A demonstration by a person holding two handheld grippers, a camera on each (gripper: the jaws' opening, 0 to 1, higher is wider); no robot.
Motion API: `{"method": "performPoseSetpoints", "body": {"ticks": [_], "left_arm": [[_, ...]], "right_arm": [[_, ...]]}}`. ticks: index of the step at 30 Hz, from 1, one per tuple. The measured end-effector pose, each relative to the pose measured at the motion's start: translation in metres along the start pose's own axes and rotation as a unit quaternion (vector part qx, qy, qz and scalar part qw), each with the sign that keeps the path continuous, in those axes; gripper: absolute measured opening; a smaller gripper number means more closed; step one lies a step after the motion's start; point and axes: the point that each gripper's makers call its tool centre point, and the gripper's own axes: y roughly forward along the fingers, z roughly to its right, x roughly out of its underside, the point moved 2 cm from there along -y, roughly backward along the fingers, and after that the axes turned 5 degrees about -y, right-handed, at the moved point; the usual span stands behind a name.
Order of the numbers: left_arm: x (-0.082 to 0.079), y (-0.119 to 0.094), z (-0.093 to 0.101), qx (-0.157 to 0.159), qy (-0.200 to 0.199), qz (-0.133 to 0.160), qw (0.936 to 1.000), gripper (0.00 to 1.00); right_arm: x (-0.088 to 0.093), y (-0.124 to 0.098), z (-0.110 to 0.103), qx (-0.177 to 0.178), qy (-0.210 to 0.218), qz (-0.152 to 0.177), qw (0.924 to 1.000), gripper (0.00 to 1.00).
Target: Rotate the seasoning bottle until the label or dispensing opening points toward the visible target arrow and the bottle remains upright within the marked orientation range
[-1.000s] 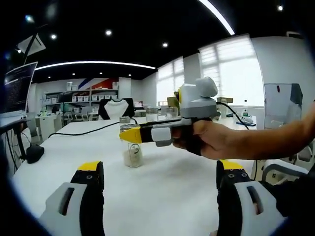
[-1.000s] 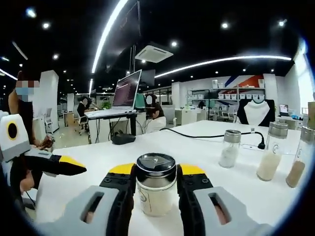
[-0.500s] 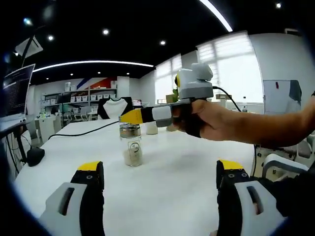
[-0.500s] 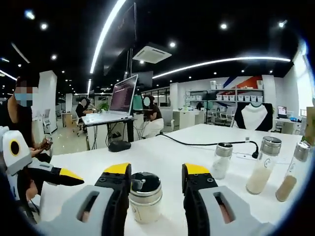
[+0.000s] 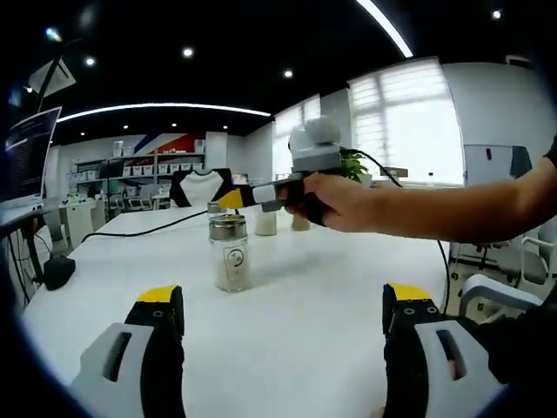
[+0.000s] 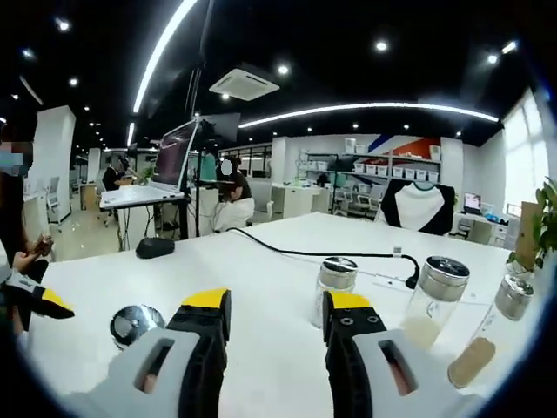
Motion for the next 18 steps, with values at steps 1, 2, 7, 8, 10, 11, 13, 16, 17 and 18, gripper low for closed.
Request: {"method": "performPoseSetpoints", "body": {"ticks": [1,2,7,8,10,11,13,16,17,18], "left_arm": [[0.0,0.0,0.0,0.001,-0.001,0.0,1.0,1.0],[-0.001,0.001,0.001,0.002,-0.002,0.0,1.0,1.0],[0.0,0.001,0.003,0.007,-0.004,-0.001,1.0,1.0],[0.001,0.001,0.003,0.006,-0.001,-0.004,1.0,1.0],[0.002,0.002,0.003,0.005,0.0,-0.006,1.0,1.0],[0.002,0.002,0.003,0.006,-0.001,-0.007,1.0,1.0],[0.001,0.002,0.003,0.006,0.0,-0.006,1.0,1.0],[0.001,0.002,0.003,0.006,0.002,-0.007,1.0,1.0],[0.001,0.002,0.002,0.006,0.002,-0.008,1.0,1.0],[0.002,0.002,0.002,0.006,0.002,-0.008,1.0,1.0]], "right_arm": [[0.003,0.003,0.003,0.004,-0.002,-0.004,1.0,0.42],[0.006,0.007,0.007,0.009,-0.001,-0.006,0.9999,0.43],[0.011,0.024,0.023,0.029,0.012,-0.005,0.9995,0.44],[0.01,0.027,0.023,0.027,0.011,-0.004,0.9996,0.44],[0.014,0.036,0.027,0.031,-0.007,-0.018,0.9994,0.44],[0.014,0.04,0.031,0.04,-0.003,-0.017,0.9991,0.45],[0.013,0.045,0.035,0.048,0.006,-0.012,0.9988,0.45],[0.016,0.058,0.044,0.062,0.007,-0.023,0.9978,0.45],[0.017,0.062,0.047,0.066,0.009,-0.021,0.9976,0.45],[0.018,0.066,0.051,0.068,0.02,-0.017,0.9973,0.45]]}}
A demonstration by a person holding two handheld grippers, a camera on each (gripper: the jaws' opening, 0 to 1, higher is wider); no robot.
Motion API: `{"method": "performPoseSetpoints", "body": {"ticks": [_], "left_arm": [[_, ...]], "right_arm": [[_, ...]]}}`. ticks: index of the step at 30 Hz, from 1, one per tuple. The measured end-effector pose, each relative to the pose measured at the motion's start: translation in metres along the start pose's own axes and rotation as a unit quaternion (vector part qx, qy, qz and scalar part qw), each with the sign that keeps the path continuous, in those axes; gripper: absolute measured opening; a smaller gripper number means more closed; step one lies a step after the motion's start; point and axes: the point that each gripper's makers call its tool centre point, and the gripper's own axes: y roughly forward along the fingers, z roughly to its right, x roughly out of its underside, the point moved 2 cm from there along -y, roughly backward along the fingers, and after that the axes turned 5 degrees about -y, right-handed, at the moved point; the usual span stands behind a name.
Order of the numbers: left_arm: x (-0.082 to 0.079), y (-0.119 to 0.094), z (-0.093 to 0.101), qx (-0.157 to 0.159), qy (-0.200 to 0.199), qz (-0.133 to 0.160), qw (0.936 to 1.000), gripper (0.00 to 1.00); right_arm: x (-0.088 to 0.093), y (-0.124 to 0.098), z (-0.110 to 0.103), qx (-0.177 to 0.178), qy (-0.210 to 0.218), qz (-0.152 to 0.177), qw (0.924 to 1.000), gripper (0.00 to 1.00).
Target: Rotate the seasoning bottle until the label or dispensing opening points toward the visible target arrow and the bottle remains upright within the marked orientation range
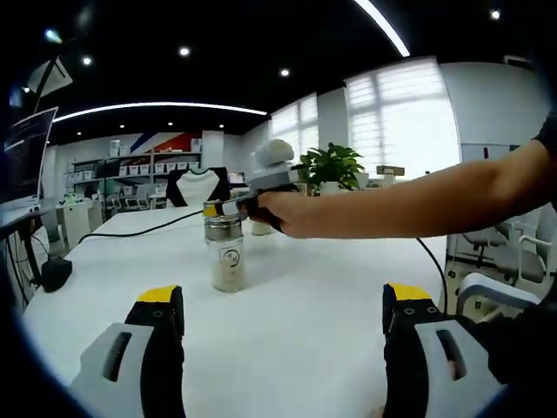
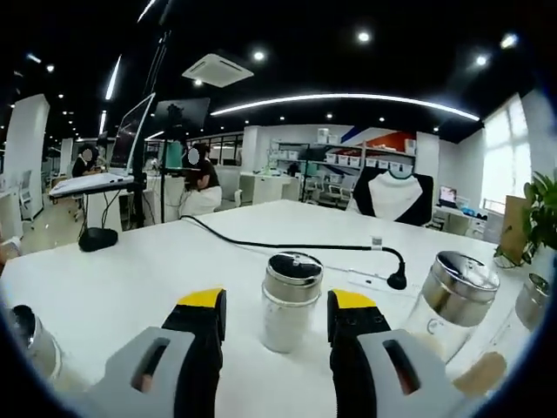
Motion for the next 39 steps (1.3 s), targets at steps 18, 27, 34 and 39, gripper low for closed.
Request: {"method": "performPoseSetpoints", "body": {"ticks": [18,27,34,39], "left_arm": [[-0.001,-0.004,-0.009,-0.009,-0.006,0.0,0.9999,1.0],[0.004,0.001,-0.005,-0.005,-0.02,-0.009,0.9997,0.96],[-0.002,0.0,-0.004,-0.01,-0.007,0.004,0.9999,0.94],[-0.006,0.0,0.003,0.006,-0.019,0.022,0.9996,0.9]], "right_arm": [[0.0,-0.006,-0.019,0.011,-0.014,0.019,0.9997,0.31],[-0.008,-0.038,-0.026,-0.009,0.013,0.023,0.9996,0.3],[-0.019,-0.055,-0.027,-0.035,-0.001,0.031,0.9989,0.3],[-0.027,-0.074,-0.025,-0.054,-0.028,0.048,0.997,0.3]]}}
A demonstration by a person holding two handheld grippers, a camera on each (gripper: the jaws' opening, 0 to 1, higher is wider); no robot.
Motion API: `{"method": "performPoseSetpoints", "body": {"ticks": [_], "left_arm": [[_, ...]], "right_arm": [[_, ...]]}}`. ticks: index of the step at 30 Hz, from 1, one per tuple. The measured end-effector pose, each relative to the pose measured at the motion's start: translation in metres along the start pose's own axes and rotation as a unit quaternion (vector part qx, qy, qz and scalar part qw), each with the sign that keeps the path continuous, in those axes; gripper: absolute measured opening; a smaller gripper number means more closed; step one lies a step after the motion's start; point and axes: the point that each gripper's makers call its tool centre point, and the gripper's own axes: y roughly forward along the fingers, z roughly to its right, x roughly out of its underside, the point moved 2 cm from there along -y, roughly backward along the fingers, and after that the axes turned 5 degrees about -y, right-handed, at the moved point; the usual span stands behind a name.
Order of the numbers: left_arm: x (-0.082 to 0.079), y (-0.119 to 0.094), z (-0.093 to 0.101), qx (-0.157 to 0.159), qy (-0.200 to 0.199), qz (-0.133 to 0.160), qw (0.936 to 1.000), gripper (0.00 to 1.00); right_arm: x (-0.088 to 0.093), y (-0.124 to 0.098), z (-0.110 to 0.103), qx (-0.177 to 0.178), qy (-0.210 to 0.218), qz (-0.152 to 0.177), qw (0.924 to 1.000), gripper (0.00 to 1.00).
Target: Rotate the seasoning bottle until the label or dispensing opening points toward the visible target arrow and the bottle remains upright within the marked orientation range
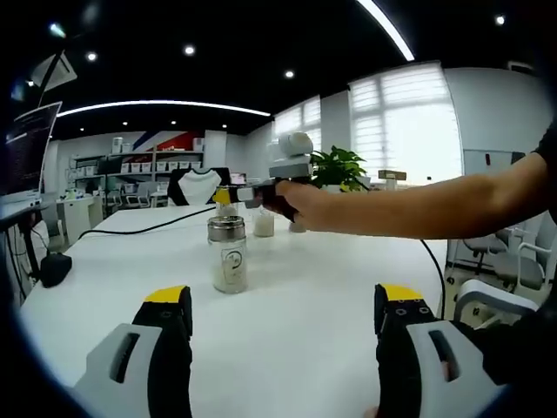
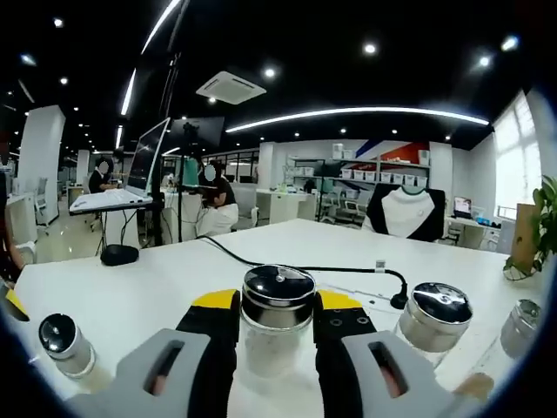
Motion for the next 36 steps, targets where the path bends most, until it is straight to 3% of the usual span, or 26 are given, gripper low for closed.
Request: {"method": "performPoseSetpoints", "body": {"ticks": [2,13,16,19,24,27,30,36], "left_arm": [[-0.004,0.0,0.003,0.007,-0.001,0.014,0.9999,0.86],[-0.004,0.011,0.022,0.019,0.012,0.012,0.9997,0.8],[-0.005,0.015,0.031,0.034,0.013,0.017,0.9992,0.75],[-0.006,0.022,0.05,0.074,-0.004,0.011,0.9972,0.75],[-0.008,0.027,0.066,0.084,0.02,0.019,0.9961,0.74],[-0.006,0.032,0.07,0.087,0.015,0.017,0.9959,0.71],[-0.001,0.038,0.076,0.088,0.02,0.008,0.9959,0.71],[-0.002,0.047,0.09,0.096,0.019,0.019,0.995,0.68]], "right_arm": [[-0.002,-0.002,0.003,-0.009,-0.004,0.007,0.9999,0.3],[-0.001,-0.028,0.008,-0.042,0.001,0.011,0.999,0.3],[-0.003,-0.046,0.006,-0.049,0.013,0.023,0.9985,0.3],[-0.004,-0.062,0.005,-0.051,0.008,0.027,0.9983,0.3],[-0.002,-0.088,0.0,-0.06,0.015,0.033,0.9975,0.3],[0.002,-0.104,-0.007,-0.068,0.02,0.032,0.997,0.3],[0.003,-0.117,-0.016,-0.08,-0.002,0.033,0.9962,0.3],[0.001,-0.15,-0.045,-0.113,-0.038,0.033,0.9923,0.3]]}}
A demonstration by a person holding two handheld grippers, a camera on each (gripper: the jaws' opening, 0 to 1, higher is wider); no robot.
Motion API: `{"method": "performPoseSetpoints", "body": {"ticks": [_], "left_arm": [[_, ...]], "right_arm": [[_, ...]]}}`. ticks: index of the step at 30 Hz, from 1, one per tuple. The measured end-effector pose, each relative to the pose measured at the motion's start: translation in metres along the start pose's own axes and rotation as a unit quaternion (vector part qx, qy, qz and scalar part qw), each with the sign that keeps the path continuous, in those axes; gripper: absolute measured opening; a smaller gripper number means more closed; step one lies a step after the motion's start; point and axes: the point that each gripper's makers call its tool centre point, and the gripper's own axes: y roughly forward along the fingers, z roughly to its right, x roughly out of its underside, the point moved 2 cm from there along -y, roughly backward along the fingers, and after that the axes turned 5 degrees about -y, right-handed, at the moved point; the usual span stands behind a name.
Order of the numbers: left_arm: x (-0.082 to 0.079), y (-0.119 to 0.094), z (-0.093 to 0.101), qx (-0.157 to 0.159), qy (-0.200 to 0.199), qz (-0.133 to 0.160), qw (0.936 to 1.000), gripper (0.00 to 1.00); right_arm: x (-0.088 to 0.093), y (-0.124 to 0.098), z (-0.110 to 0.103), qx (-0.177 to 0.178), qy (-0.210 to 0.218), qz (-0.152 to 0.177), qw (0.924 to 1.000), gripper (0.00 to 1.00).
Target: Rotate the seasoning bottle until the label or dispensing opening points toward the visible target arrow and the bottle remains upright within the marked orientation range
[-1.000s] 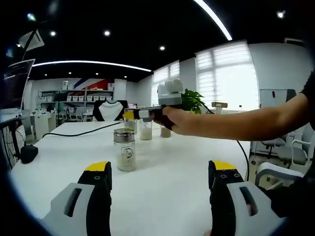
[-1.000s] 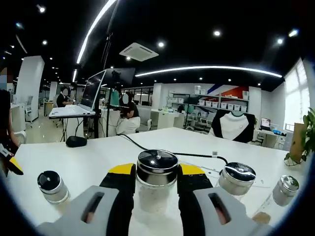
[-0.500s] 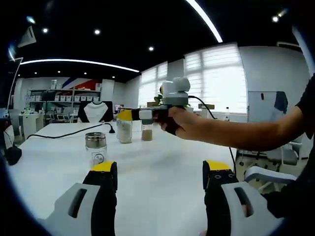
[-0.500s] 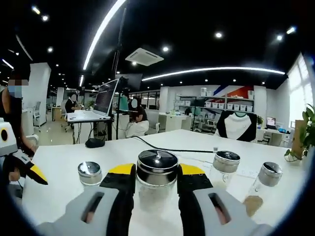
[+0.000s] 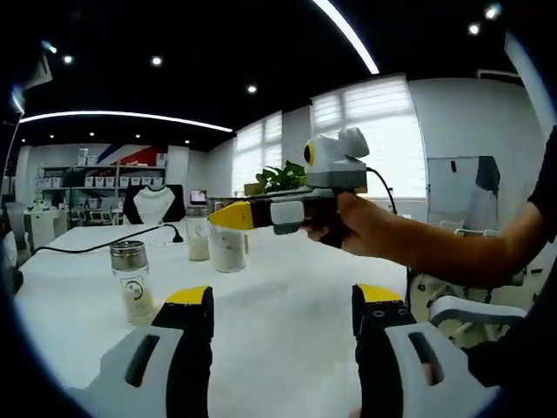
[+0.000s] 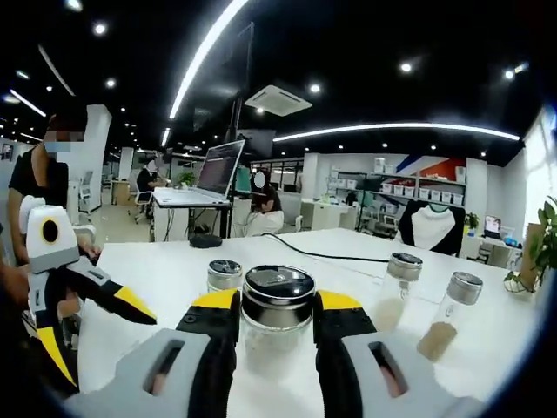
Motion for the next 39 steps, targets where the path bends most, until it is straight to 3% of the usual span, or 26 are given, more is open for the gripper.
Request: {"method": "performPoseSetpoints", "body": {"ticks": [9,21,26,33,39], "left_arm": [[0.007,0.0,0.008,-0.002,0.02,0.002,0.9998,0.64],[0.015,0.004,0.025,0.035,0.043,0.01,0.9984,0.53],[0.014,0.006,0.036,0.066,0.021,0.015,0.9975,0.5],[0.012,0.008,0.044,0.085,0.007,0.019,0.9962,0.43],[0.012,0.008,0.056,0.112,0.001,0.022,0.9935,0.37]], "right_arm": [[-0.011,-0.036,-0.043,-0.028,0.006,0.013,0.9995,0.3],[0.003,-0.07,-0.087,-0.078,0.047,0.031,0.9953,0.3],[-0.001,-0.082,-0.099,-0.109,0.047,0.051,0.9916,0.3],[-0.005,-0.092,-0.108,-0.139,0.053,0.063,0.9868,0.3],[-0.008,-0.097,-0.112,-0.144,0.048,0.073,0.9857,0.3]]}}
